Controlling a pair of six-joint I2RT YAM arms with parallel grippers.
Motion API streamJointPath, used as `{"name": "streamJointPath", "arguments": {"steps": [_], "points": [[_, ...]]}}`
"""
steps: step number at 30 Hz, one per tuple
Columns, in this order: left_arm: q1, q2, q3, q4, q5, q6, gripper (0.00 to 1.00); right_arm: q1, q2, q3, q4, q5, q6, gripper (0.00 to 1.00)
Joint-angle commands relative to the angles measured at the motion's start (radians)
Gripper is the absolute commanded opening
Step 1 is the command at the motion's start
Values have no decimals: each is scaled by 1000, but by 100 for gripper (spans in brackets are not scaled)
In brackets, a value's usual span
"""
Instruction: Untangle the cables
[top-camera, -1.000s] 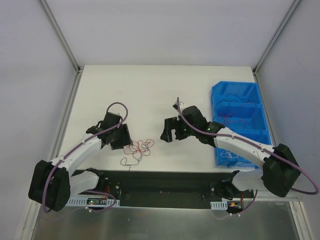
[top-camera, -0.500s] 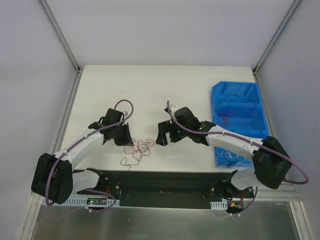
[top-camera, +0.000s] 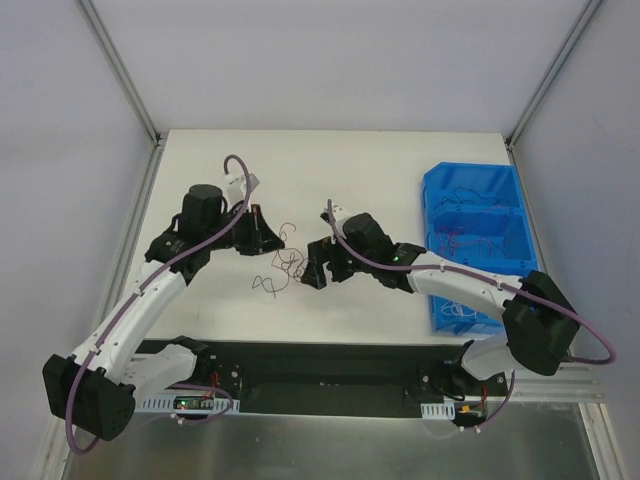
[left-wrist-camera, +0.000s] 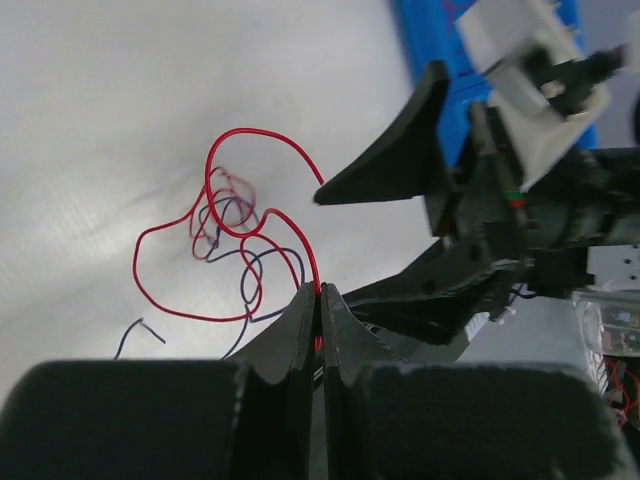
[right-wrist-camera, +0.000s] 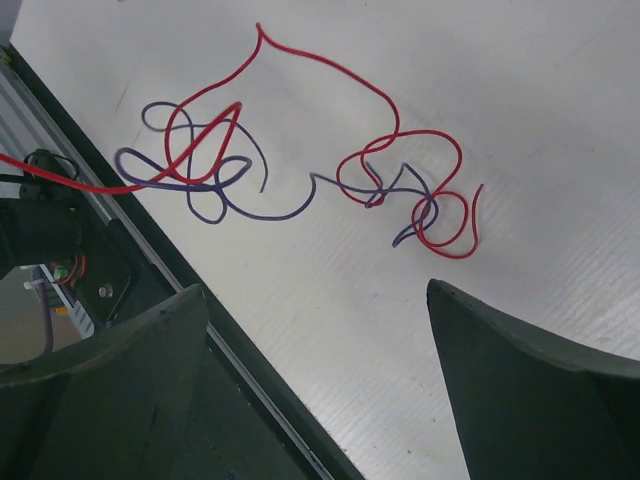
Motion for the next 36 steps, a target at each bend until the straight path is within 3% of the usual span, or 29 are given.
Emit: {"name": "streamJointPath", "arguments": {"steps": [1, 7, 11, 16, 27, 29, 31, 33, 36], "points": [[-7, -10, 123, 83, 141, 9, 0, -1, -113, -44, 167, 34, 14, 93], [-7, 25, 196, 155, 205, -41, 0, 0, -180, -101, 316, 50, 16, 92], [-7, 50, 219, 188, 228, -64, 0, 0, -203, -121, 391, 57, 21, 85], [-7, 60, 231, 218, 238, -87, 0, 0, -166, -99, 439, -8, 56, 74], [-7, 62, 263, 280, 265, -156, 0, 2, -49, -118, 463, 22, 61, 69], [-7, 65, 279, 286, 271, -166, 0, 0, -42, -122, 466, 36, 64, 56], [-7, 70, 289, 289, 270, -167, 0, -4, -45, -133, 488, 31, 65, 34], [-7, 71, 297, 287, 267, -170, 0, -4, -60, -138, 496, 45, 65, 31], [-7, 77, 306, 289, 274, -182, 0, -9, -87, -150, 509, 40, 64, 35]]}}
